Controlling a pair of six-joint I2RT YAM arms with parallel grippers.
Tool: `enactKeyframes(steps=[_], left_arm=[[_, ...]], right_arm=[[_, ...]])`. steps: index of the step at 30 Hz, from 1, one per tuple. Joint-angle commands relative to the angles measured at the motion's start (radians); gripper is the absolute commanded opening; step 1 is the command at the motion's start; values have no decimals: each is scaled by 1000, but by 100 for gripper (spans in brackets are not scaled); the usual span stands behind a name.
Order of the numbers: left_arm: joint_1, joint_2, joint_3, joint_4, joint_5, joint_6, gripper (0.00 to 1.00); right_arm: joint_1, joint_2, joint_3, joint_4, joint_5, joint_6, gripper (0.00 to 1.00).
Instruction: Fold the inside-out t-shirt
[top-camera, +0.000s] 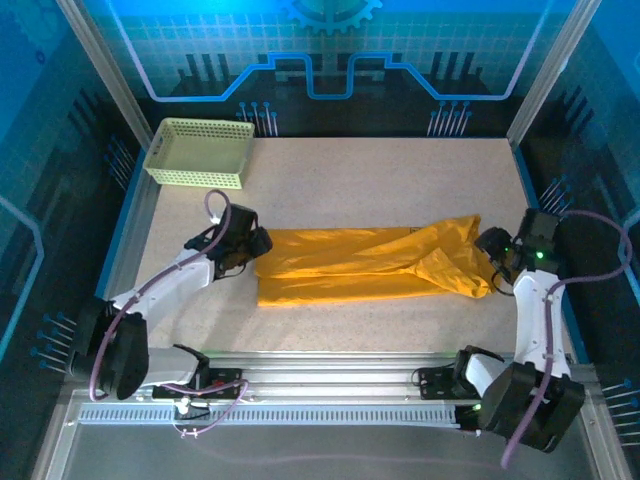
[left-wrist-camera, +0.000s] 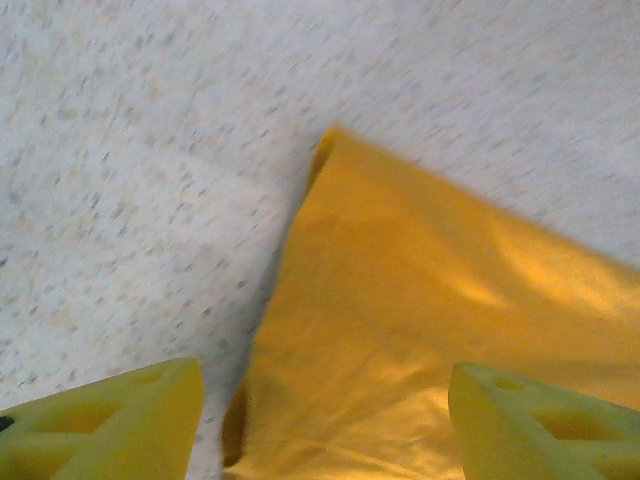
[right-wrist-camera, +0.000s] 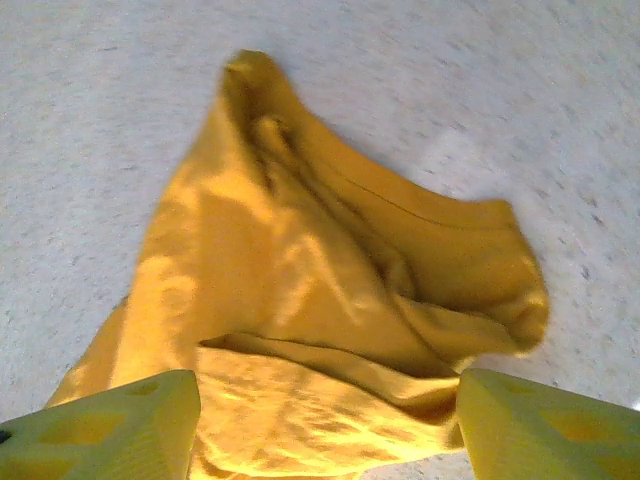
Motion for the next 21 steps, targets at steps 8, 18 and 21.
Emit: enactKeyframes(steps=[8,18,21], left_arm=[[-103,282,212,81,182,-8,70],[28,445,111,214,238,-60,67],[53,443,94,220,230,-48,68]], right_arm=[[220,365,71,171,-106,21,70],[154,717,139,272,-47,91,67],[124,735,149,280,-16,104,67]])
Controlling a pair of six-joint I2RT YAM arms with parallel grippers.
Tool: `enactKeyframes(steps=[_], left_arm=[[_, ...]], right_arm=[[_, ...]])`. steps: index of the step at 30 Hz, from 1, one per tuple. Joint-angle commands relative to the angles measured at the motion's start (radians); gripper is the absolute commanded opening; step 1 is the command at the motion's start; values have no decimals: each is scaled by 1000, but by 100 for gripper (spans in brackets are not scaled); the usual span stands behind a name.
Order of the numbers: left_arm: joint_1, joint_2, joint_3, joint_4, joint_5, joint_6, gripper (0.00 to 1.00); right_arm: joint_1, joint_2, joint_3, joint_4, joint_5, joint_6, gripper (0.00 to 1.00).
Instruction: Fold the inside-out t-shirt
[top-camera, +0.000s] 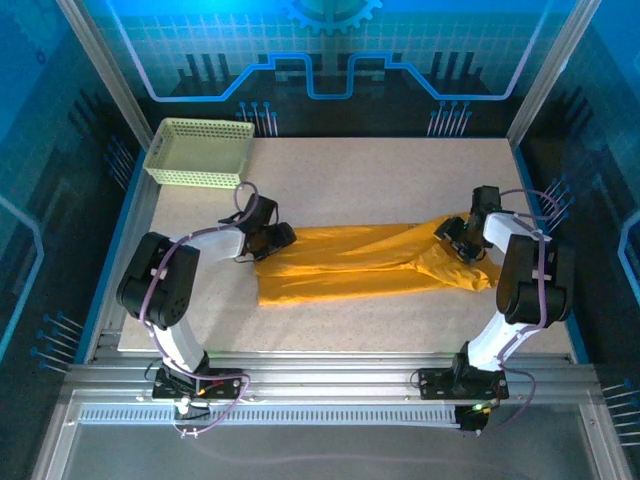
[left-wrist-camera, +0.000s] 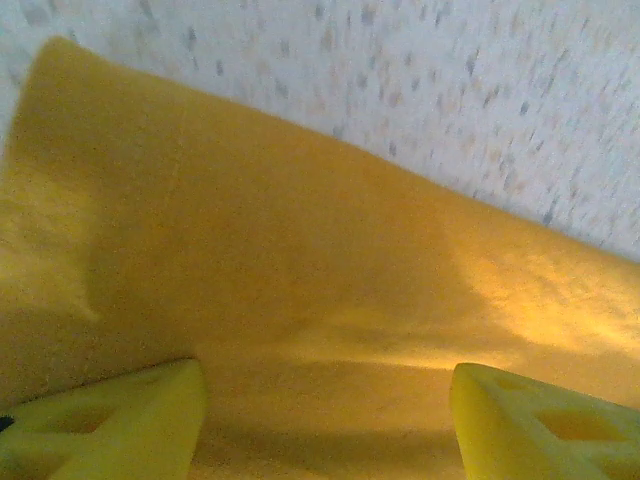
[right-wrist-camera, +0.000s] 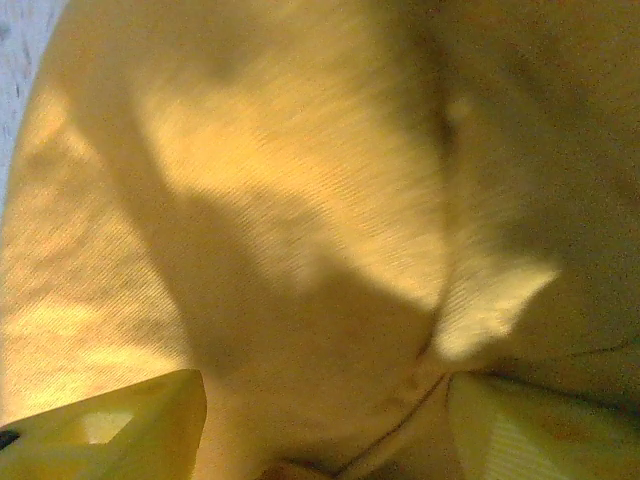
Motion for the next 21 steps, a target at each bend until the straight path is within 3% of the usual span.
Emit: enactKeyframes(steps=[1,6,11,15,21], left_arm=[[25,8,-26,3,-1,1,68],[14,-22,42,-46,11,50,72],[-55,-56,128,-107,-7,91,75],[-103,-13,169,-111,21,82,75],[-108,45,139,-91,33,36,75]], right_arm=[[-41,44,22,24,68,25,67],[21,-23,107,-40,100,-50,68],[83,-59,198,-85,115,-121,69],[80,38,273,-107,100,-113,68],[59,194,357,-107,101,-94,67]])
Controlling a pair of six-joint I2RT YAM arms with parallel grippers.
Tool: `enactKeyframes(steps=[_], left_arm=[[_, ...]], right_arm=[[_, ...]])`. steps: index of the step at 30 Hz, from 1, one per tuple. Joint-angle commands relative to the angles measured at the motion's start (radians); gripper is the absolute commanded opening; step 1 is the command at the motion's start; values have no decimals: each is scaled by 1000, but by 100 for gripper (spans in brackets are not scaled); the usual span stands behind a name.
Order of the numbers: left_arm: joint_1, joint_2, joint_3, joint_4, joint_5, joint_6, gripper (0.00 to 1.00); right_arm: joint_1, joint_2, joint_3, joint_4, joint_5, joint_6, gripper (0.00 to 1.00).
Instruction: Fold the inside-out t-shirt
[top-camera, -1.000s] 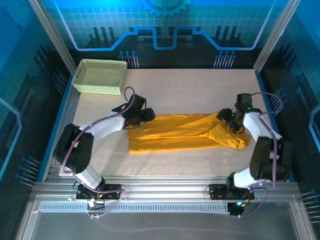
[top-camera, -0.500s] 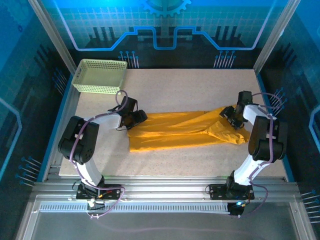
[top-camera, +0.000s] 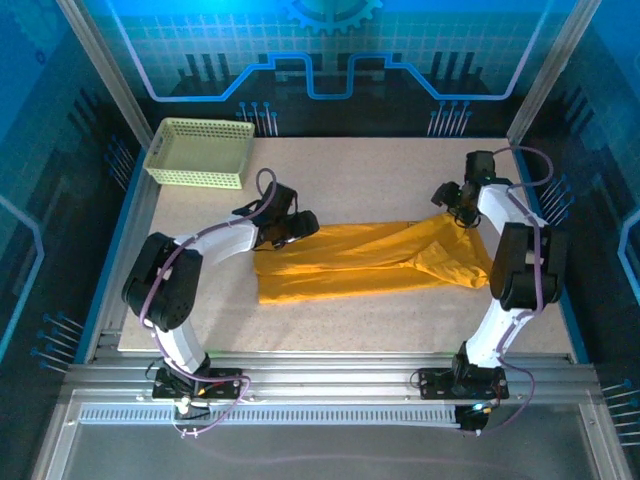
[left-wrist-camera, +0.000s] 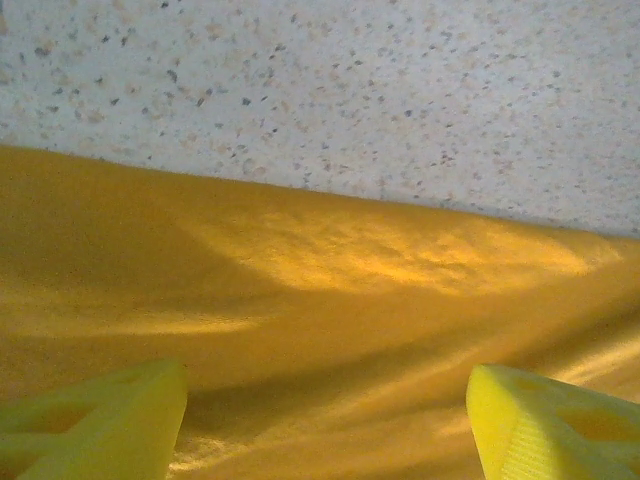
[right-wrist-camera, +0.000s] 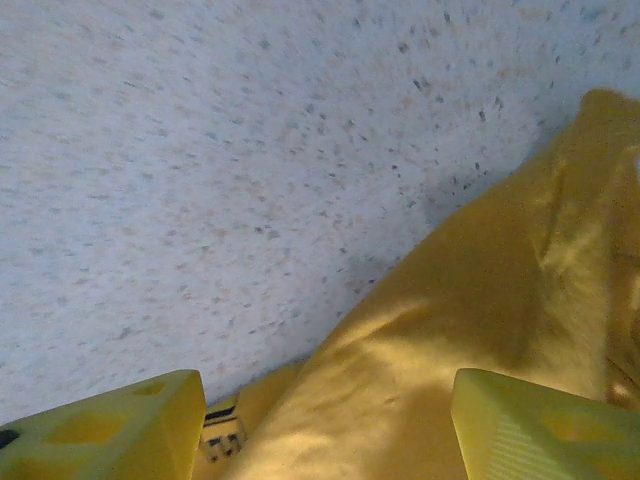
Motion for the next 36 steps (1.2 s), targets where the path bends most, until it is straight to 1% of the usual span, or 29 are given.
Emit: enactKeyframes(steps=[1,5,10,12,15,17,19,21,24,28,32,36], left_arm=[[9,46,-23,-26,11,-11,75],[45,72,-71,-1,14,-25,75],[126,88,-125,38,21,-13,76],[155,98,-117,34,26,7,76],[181,97,-83,12,19,45,77],[185,88,-46,-16,22,73,80],[181,55,-11,-66,4,91,84],[173,19,2,-89,-11,87,87],[141,-10,31,-136,-26,88,89],[101,-26,8,-131,-39,75,90],[98,-43,-51,-90,-27,46,90],[99,-33,-78,-77,-28,42,90]], right_arm=[[-29,94,50,-50,4,5,67],[-61,181,112,-55,5,19,67],[-68,291,250,-87,-22,-11,68],[-68,298,288,-95,-36,-26,68],[-68,254,308,-114,-48,-63,70],[-68,190,274,-117,-50,-88,78],[-67,110,218,-126,-49,-112,83],[-66,40,154,-144,-25,-132,87],[-55,-27,62,-178,53,-162,90],[-24,-35,14,-224,111,-180,92],[-9,-22,-4,-235,125,-183,93],[-4,36,23,-258,143,-191,94]])
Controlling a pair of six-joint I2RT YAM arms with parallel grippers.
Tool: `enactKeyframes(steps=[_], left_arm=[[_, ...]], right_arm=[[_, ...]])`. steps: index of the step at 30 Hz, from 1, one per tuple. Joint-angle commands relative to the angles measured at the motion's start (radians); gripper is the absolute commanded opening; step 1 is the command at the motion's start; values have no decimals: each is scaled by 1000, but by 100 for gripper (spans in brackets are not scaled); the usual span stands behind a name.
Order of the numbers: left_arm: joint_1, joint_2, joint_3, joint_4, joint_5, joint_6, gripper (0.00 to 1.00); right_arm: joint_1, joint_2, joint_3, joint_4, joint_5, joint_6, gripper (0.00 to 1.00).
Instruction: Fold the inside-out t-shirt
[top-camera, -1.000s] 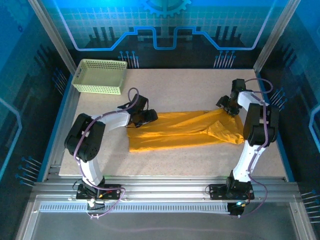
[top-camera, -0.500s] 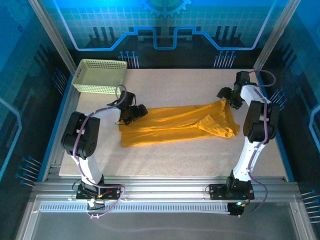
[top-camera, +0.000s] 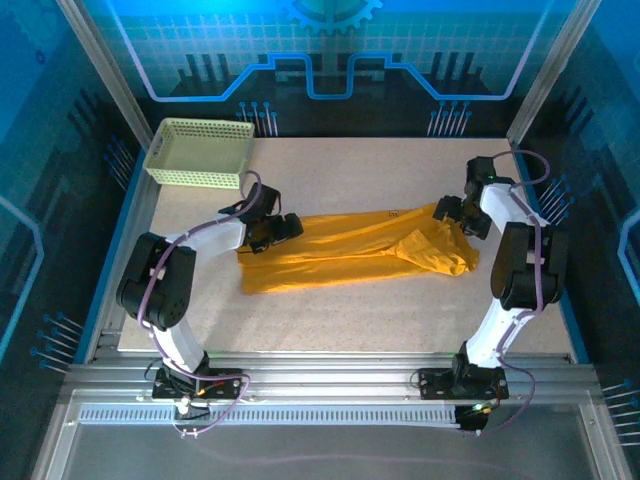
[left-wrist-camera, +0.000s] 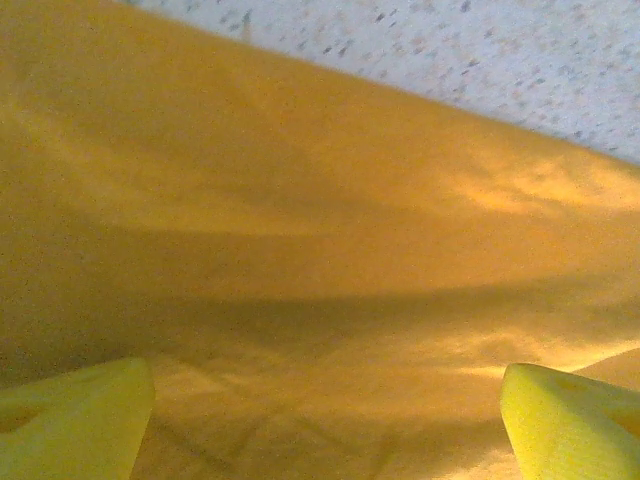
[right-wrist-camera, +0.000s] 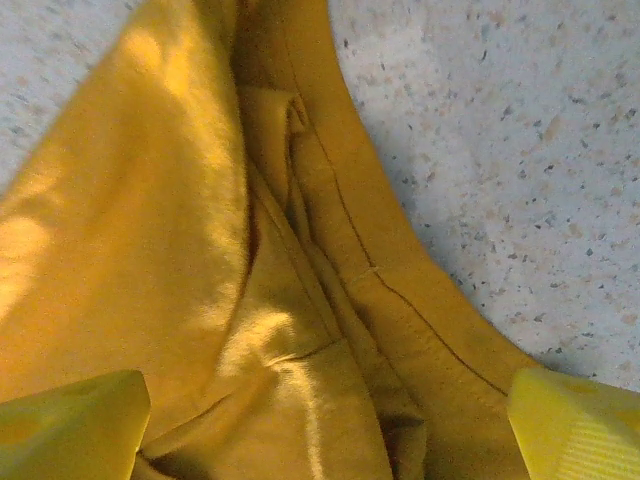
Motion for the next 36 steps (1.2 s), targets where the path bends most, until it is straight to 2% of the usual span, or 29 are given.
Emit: enactKeyframes(steps=[1,8,18,23,27,31,32,34,36], left_arm=[[2,-10,-35,5,-13,-11,90],[11,10,-53,33,-10,-19,91],[25,17,-70,52,-8,-28,92],[35,6,-86,55,-10,-32,92],[41,-5,-95,57,-15,-38,92],[43,-11,-92,56,-20,-39,92],[45,-12,-91,54,-19,-39,93],[45,-17,-88,52,-22,-35,93],[48,-15,-84,48,-31,-26,93]], right_arm=[[10,55,26,-55,51,-23,94],[17,140,72,-95,66,-27,94],[40,252,131,-144,59,-34,76],[60,236,112,-124,61,-26,60],[59,237,113,-121,44,-24,39],[57,204,99,-110,63,-19,33],[57,195,102,-117,75,-26,37],[59,159,105,-123,124,-32,60],[55,124,106,-106,154,-46,71]])
